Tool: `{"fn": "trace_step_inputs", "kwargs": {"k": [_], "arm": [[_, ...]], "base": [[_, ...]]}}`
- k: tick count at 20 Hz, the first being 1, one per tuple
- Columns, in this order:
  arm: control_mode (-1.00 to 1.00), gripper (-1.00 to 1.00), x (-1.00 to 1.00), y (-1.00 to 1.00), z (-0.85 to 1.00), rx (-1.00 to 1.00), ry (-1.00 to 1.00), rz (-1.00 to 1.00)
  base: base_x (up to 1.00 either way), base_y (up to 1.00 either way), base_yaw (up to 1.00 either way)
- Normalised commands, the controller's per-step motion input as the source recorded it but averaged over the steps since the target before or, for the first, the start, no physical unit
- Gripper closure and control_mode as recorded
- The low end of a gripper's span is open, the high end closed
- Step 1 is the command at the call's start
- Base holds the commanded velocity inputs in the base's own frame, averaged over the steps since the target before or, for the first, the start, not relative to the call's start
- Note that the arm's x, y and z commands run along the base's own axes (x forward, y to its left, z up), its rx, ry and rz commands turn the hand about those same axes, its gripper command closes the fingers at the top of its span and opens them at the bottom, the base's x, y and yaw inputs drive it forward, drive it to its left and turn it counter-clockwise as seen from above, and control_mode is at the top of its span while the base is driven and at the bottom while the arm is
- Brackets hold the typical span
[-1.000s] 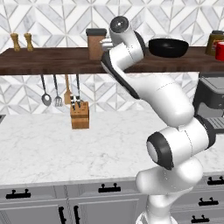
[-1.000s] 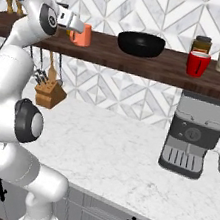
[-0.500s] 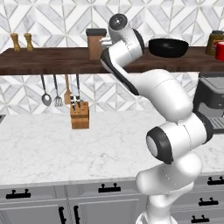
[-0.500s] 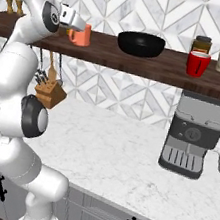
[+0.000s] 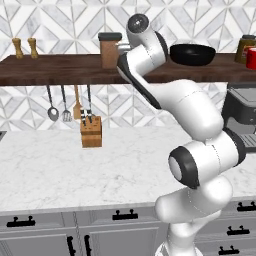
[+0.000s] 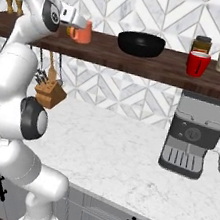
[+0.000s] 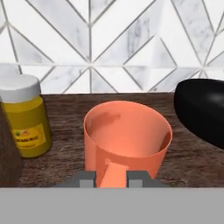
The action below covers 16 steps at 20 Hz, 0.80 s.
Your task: Gather all objects into one cabinet and sort the glasses and bowls to opposite sides.
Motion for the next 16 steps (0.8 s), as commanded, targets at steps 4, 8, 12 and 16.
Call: {"fn": "trace_step_inputs", "kwargs": {"k": [4, 8, 12, 16], "arm": [[-1.00, 1.00, -0.16, -0.40, 0.45, -0.08, 0.00, 0.00], [-1.00, 1.00, -0.44, -0.66, 0.29, -0.18, 0.02, -0.01], [-1.00, 1.00, -0.61, -0.86, 0.18, -0.18, 0.10, -0.14], [-1.00, 1.00, -0.67, -0.91, 0.11, -0.15, 0.09, -0.17]], "base": [[0.00, 0.00, 0.00], [0.00, 0.00, 0.00], [0.00, 0.00, 0.00], [0.00, 0.00, 0.00]]}}
